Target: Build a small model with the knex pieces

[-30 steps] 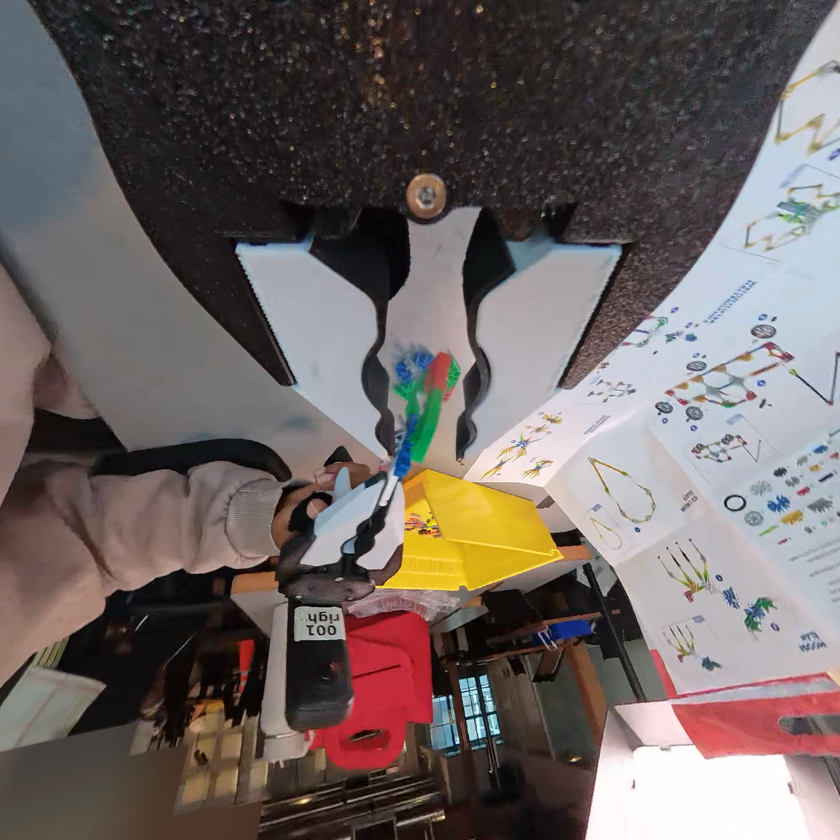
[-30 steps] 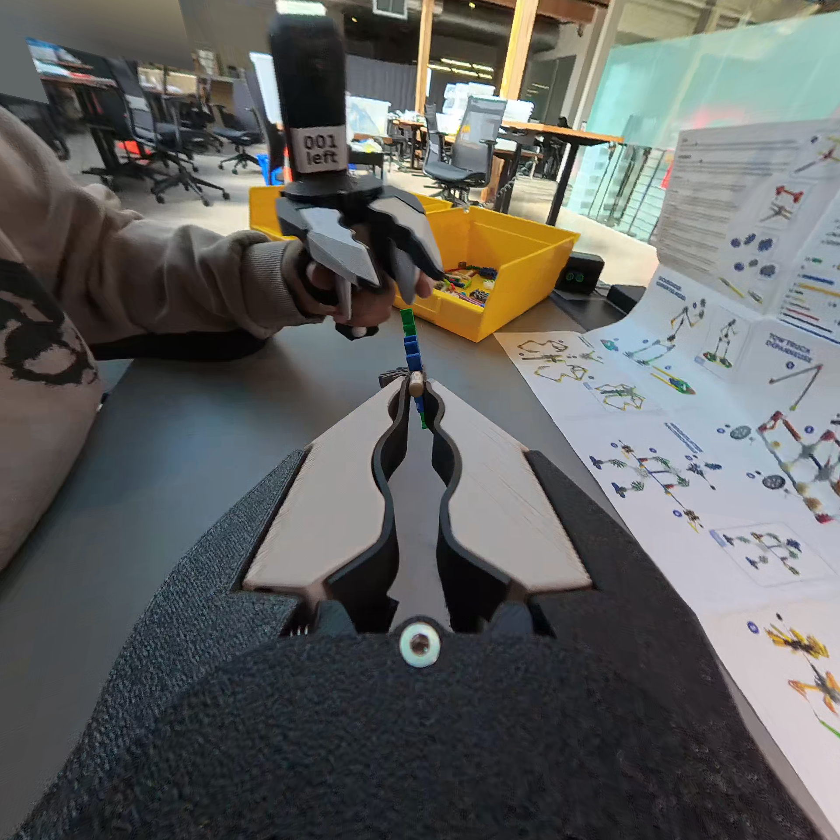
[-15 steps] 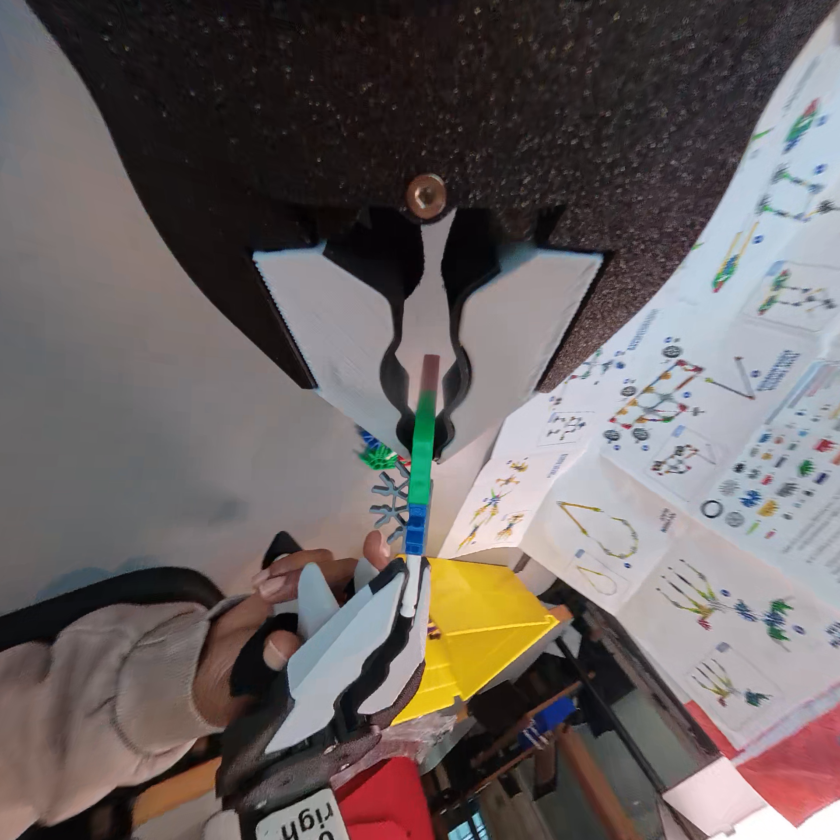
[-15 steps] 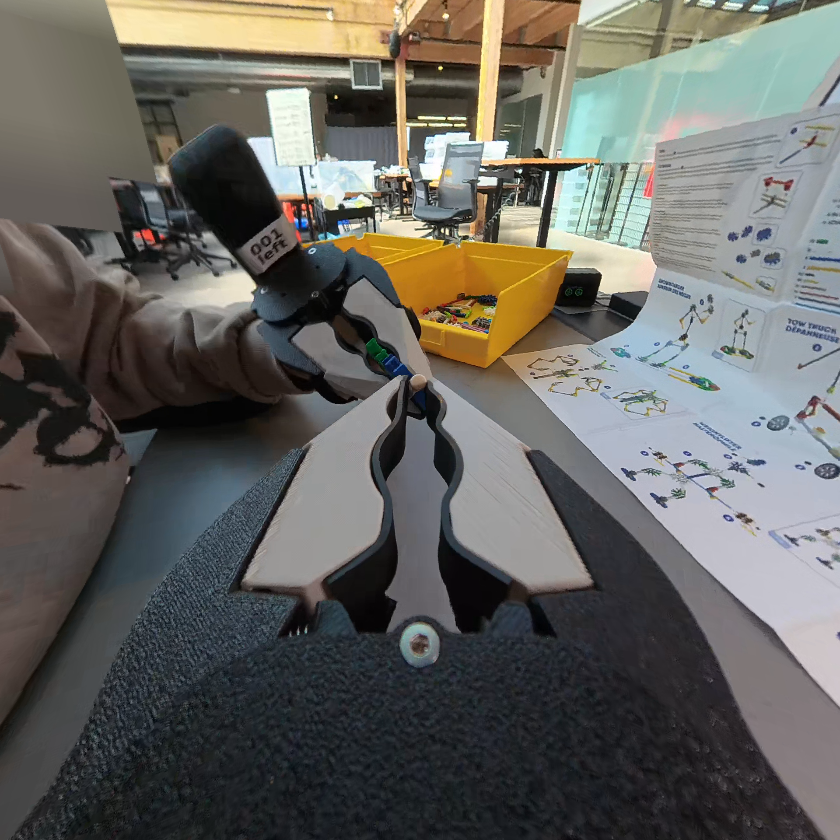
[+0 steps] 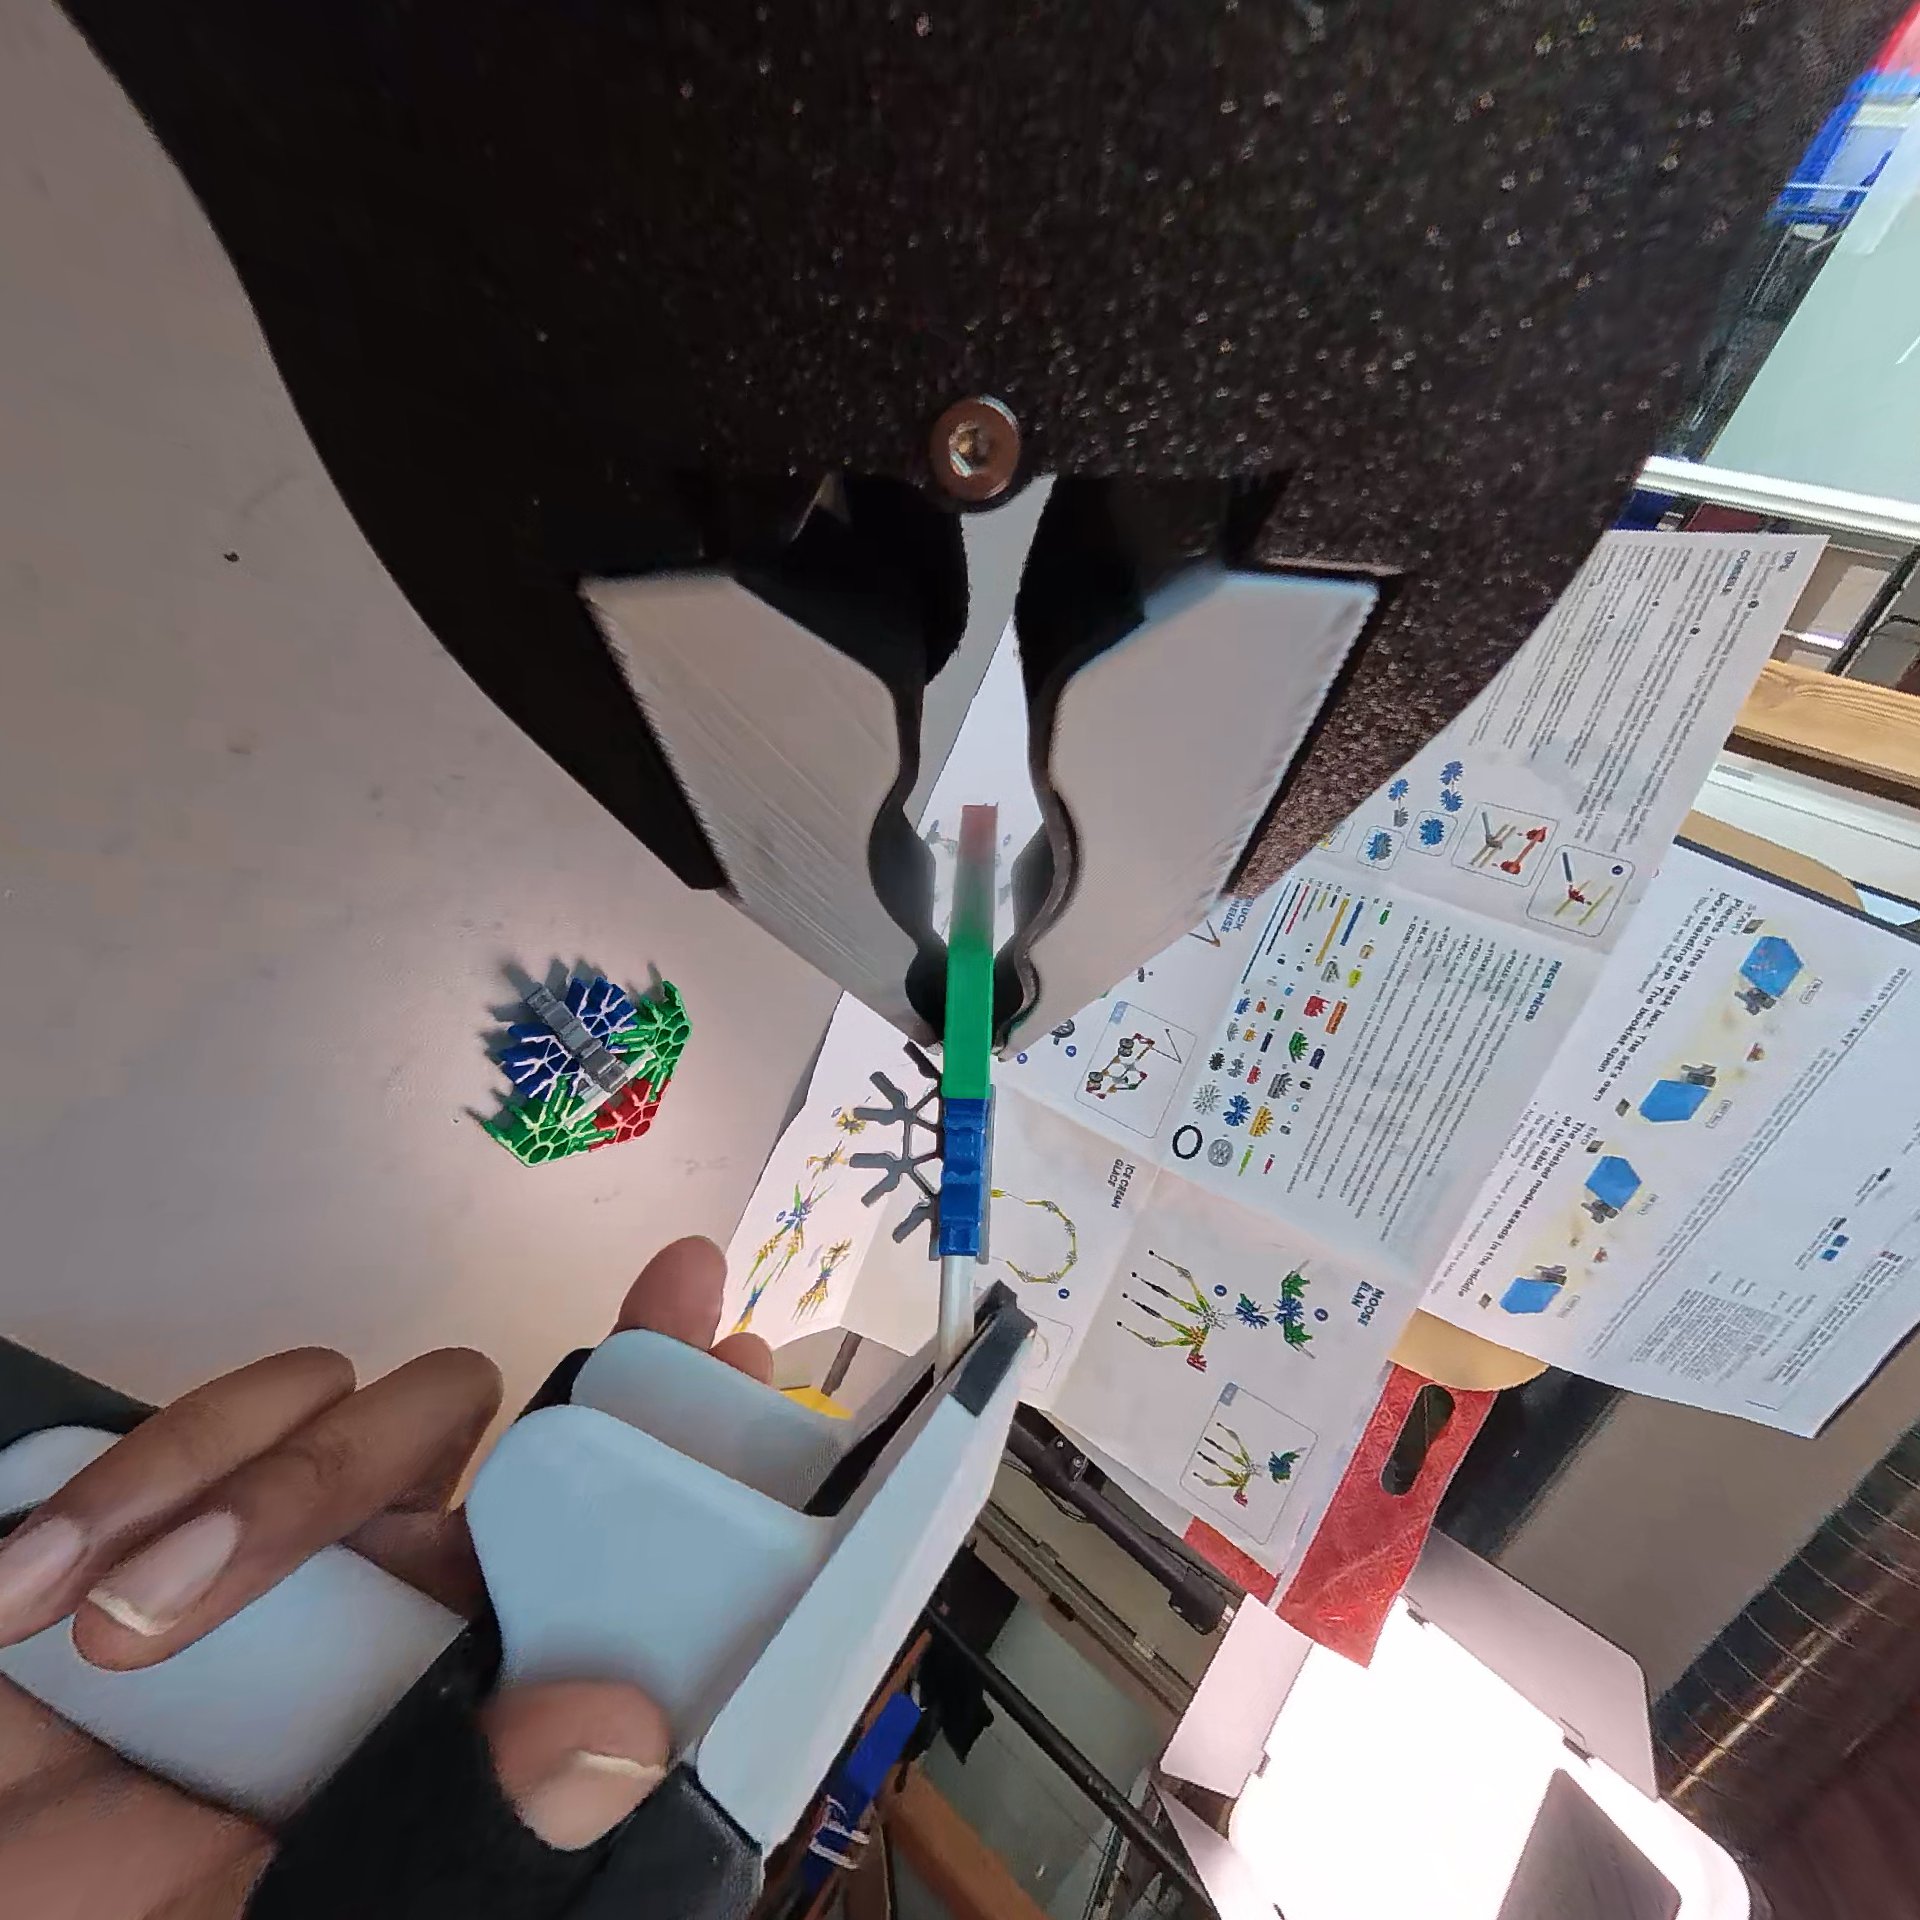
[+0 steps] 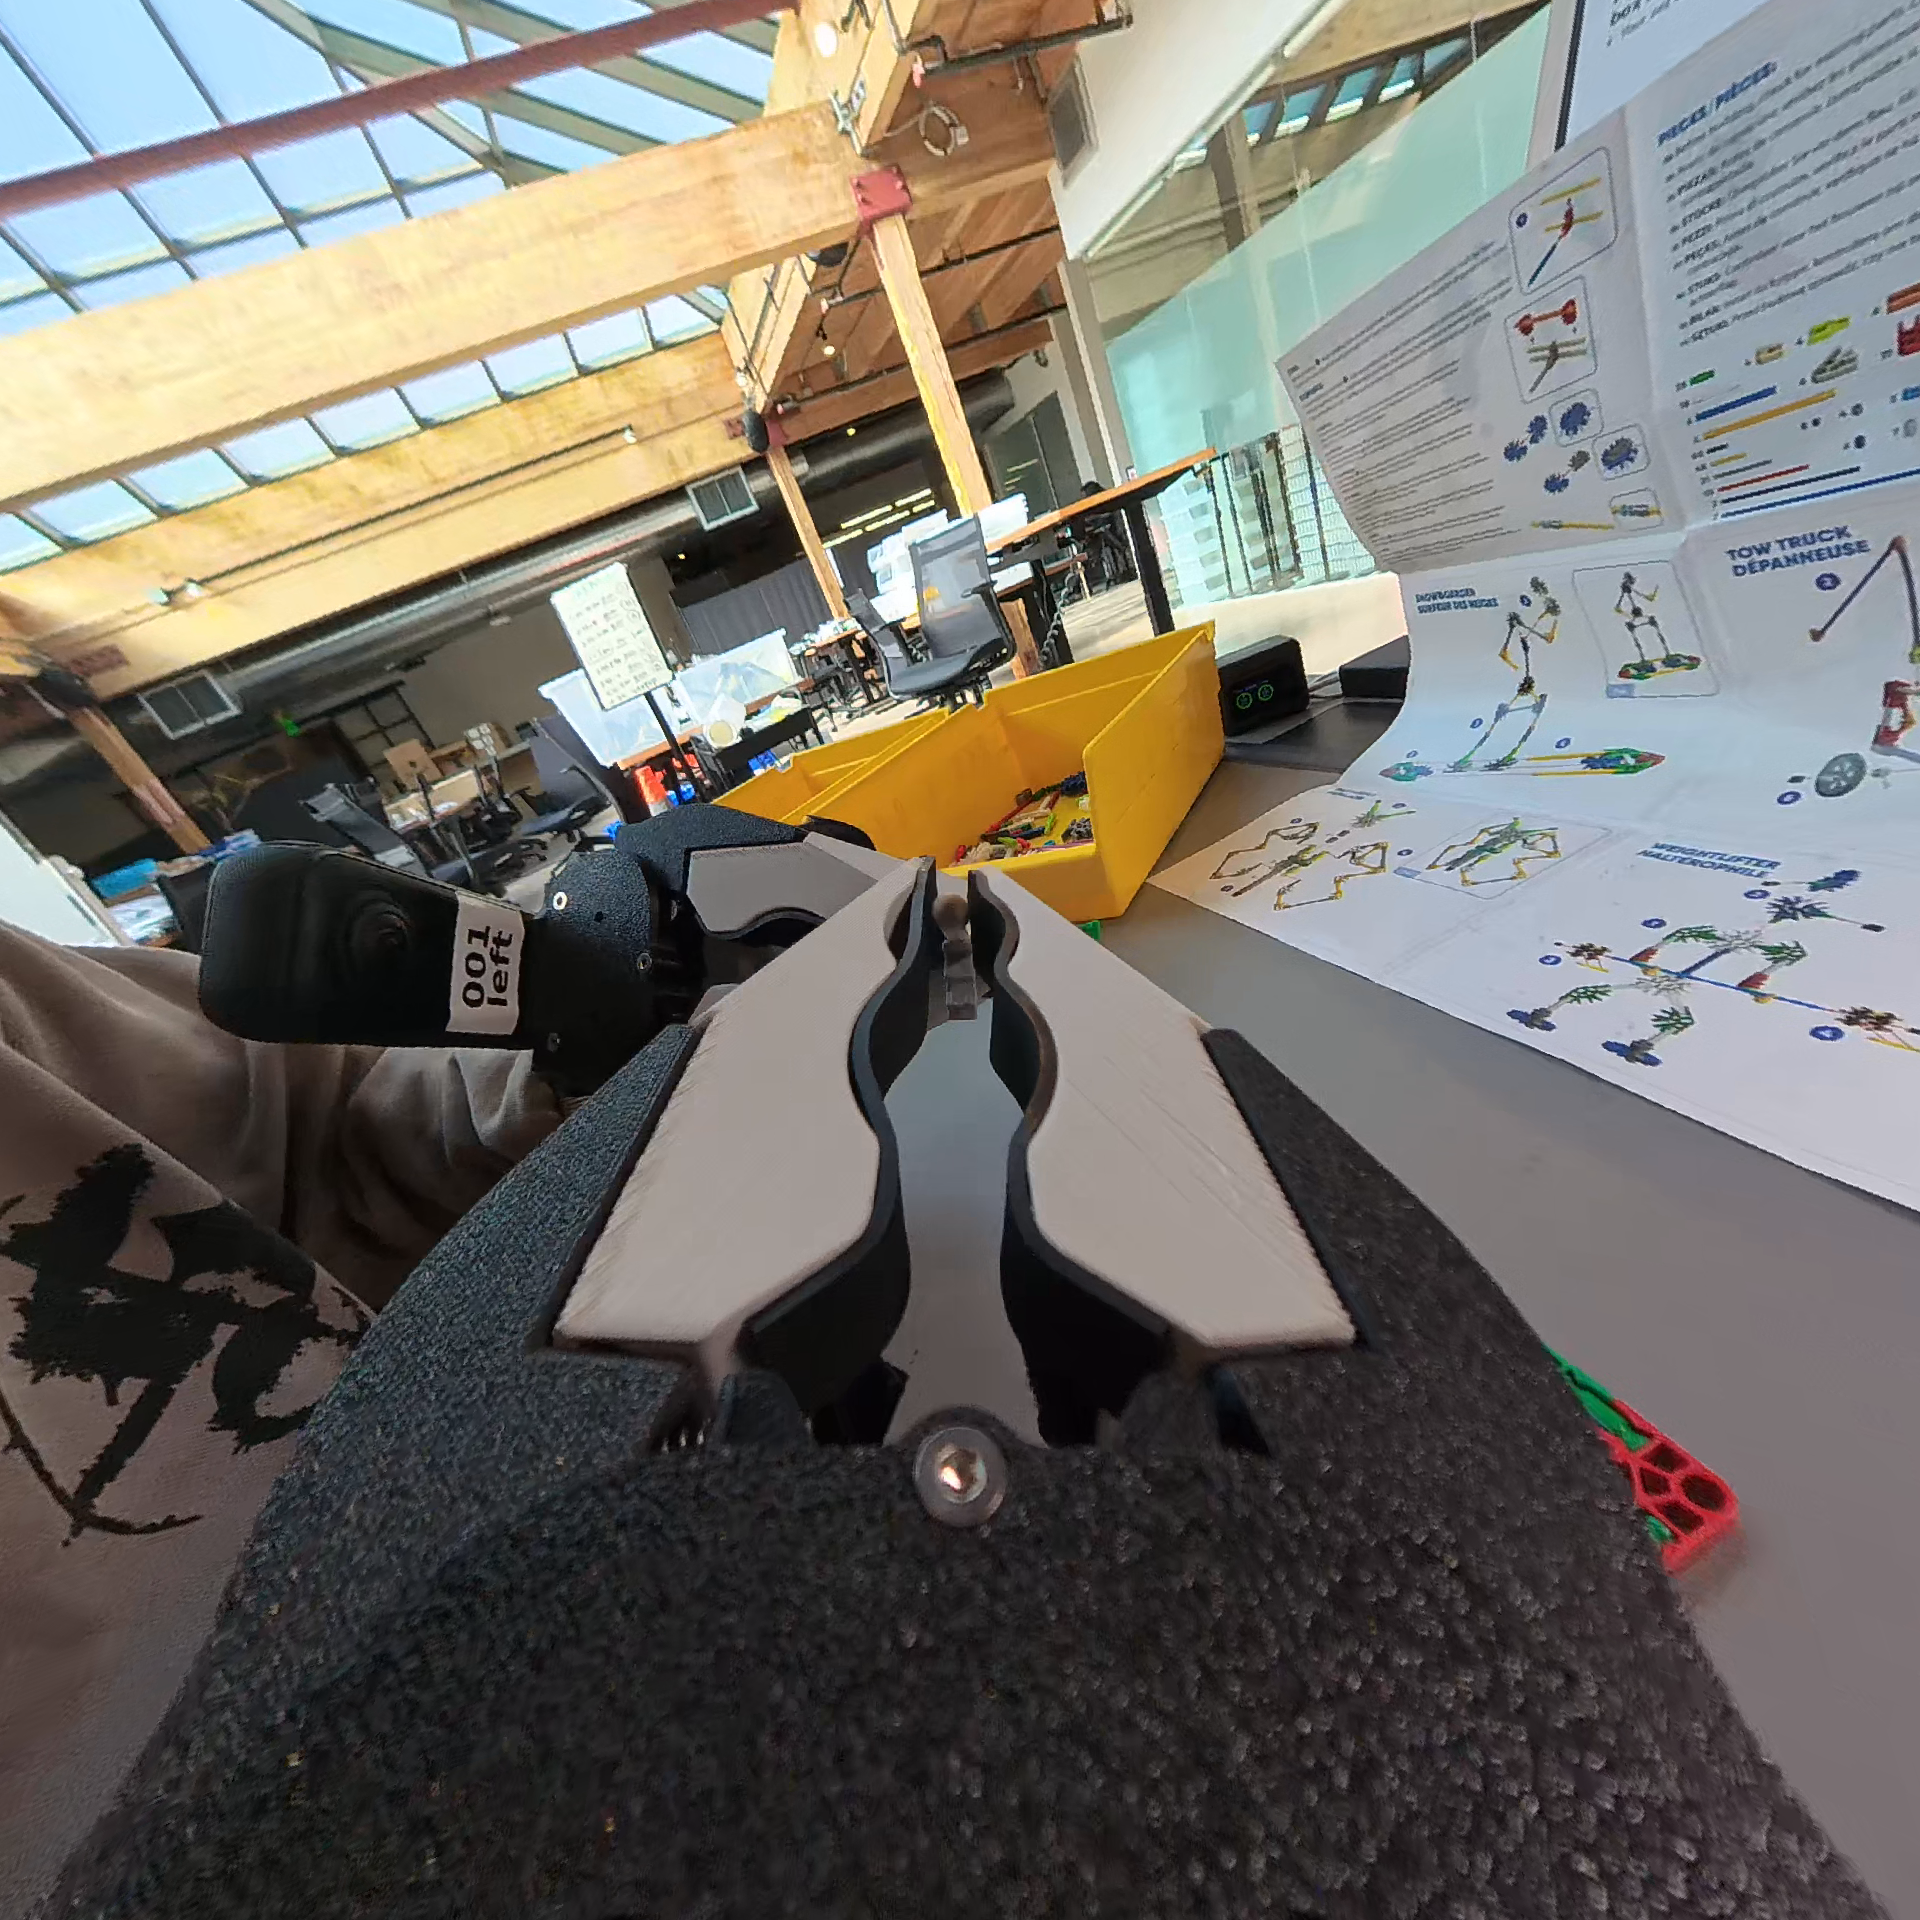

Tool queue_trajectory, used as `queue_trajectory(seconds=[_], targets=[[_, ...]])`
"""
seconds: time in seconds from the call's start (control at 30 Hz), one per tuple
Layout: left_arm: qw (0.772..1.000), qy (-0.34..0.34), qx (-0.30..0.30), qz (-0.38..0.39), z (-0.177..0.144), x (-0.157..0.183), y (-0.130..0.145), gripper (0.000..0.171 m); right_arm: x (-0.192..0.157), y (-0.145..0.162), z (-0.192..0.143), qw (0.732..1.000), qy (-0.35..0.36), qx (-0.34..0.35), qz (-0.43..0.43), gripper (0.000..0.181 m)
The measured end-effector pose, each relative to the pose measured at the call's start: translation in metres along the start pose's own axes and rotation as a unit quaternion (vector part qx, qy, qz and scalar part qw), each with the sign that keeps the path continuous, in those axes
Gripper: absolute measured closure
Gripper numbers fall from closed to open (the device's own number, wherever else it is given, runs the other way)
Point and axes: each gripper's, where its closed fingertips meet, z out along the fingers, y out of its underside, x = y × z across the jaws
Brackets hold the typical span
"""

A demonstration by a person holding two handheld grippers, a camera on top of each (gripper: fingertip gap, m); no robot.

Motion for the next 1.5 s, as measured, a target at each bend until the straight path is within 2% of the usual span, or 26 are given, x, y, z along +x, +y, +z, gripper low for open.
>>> queue_trajectory(seconds=[0.2, 0.33, 0.47, 0.57, 0.63, 0.8, 0.87, 1.0, 1.13, 1.2, 1.3, 1.4, 1.5], targets=[[1.000, -0.004, -0.003, -0.029, 0.002, -0.002, -0.001, 0.166, 0.002, 0.002, 0.001, 1.000, 0.006, -0.001, 0.013, 0.170], [1.000, -0.001, -0.003, -0.024, 0.002, 0.002, -0.001, 0.166, 0.002, -0.001, 0.000, 1.000, 0.007, 0.013, 0.012, 0.176], [0.998, 0.034, -0.010, -0.059, 0.005, 0.010, 0.000, 0.166, 0.009, -0.001, -0.002, 1.000, 0.021, 0.009, 0.007, 0.177], [0.991, 0.087, 0.002, -0.099, 0.004, 0.022, -0.004, 0.148, 0.014, -0.004, -0.004, 0.999, 0.037, 0.009, -0.016, 0.178], [0.987, 0.102, 0.009, -0.127, 0.001, 0.020, -0.007, 0.143, 0.019, -0.003, -0.005, 0.997, 0.055, -0.001, -0.050, 0.178], [0.987, 0.098, 0.004, -0.130, 0.002, 0.018, -0.007, 0.146, 0.013, 0.005, 0.000, 0.994, 0.060, -0.020, -0.087, 0.178], [0.989, 0.092, 0.003, -0.116, 0.002, 0.019, -0.007, 0.154, 0.010, 0.006, 0.002, 0.994, 0.060, -0.021, -0.084, 0.178], [0.992, 0.086, 0.005, -0.092, 0.000, 0.017, -0.009, 0.156, 0.007, 0.004, 0.001, 0.999, 0.030, -0.011, -0.014, 0.177], [0.993, 0.089, 0.030, -0.077, -0.005, 0.016, -0.015, 0.156, 0.000, 0.001, 0.001, 0.995, -0.038, 0.005, 0.097, 0.176], [0.992, 0.093, 0.050, -0.075, -0.008, 0.015, -0.020, 0.156, -0.003, -0.002, -0.001, 0.983, -0.081, 0.018, 0.163, 0.178], [0.991, 0.096, 0.066, -0.061, -0.010, 0.018, -0.025, 0.161, -0.026, 0.002, 0.002, 0.949, -0.177, 0.007, 0.262, 0.180], [0.989, 0.106, 0.086, -0.057, -0.011, 0.024, -0.029, 0.162, -0.043, -0.003, 0.004, 0.944, -0.211, 0.024, 0.254, 0.179], [0.987, 0.108, 0.083, -0.081, -0.012, 0.018, -0.029, 0.162, -0.028, -0.024, -0.009, 0.944, -0.205, 0.075, 0.248, 0.179]])
